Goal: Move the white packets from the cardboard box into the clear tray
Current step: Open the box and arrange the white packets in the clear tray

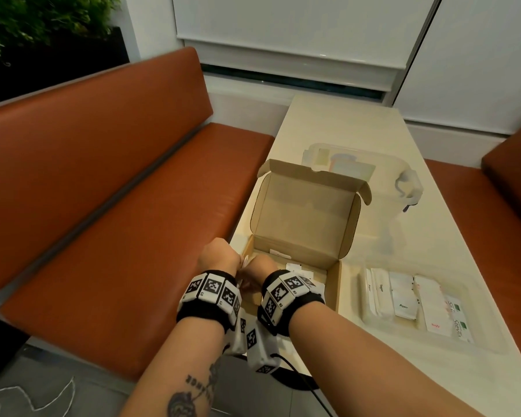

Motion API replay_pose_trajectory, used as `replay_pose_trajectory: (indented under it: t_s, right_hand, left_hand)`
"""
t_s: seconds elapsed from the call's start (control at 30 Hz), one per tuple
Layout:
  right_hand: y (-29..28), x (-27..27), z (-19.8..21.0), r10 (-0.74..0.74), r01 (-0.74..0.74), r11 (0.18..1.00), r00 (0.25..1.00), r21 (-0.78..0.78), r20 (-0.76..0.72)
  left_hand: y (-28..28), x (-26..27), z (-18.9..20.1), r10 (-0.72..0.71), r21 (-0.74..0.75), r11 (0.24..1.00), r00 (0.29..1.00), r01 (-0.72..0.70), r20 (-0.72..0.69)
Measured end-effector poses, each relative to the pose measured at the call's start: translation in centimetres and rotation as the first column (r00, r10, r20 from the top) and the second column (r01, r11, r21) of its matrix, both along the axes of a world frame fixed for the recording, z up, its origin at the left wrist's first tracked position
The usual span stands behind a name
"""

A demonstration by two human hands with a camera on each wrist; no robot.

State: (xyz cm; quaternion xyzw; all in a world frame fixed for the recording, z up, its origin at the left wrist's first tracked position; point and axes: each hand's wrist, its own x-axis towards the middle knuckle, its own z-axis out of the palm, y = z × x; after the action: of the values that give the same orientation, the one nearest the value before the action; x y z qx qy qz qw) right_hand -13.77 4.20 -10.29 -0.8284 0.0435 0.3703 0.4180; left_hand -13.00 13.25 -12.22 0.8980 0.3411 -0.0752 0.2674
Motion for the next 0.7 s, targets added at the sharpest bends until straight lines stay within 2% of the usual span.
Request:
replay_pose_trajectory:
  t_s: [0.1,0.17,0.5,0.7]
  right_hand:
    - [0.3,0.0,0.2,0.016,-0.015,1.0,0.997,-0.021,0.075]
    - [0.3,0.0,0.4,0.023,-0.015,0.996,0.995,-0.088,0.092]
    - [-0.1,0.1,-0.3,-0.117,0.125,0.991,0.98,-0.041,0.16]
    - [-1.0,-0.1,-0.5,-0.074,0.084,0.995,0.985,-0.06,0.158]
  left_hand:
    - [0.1,0.0,0.0,-0.003,-0.006,1.0,1.0,0.003,-0.005]
    - [0.1,-0.1,-0.1,-0.003,-0.01,1.0,1.0,0.003,-0.001]
    - [-0.1,-0.3,0.2,-0.005,0.012,1.0,1.0,0.005,0.001]
    - [-0.1,-0.7,0.6,0.006,-0.048,0.999,1.0,-0.005,0.015]
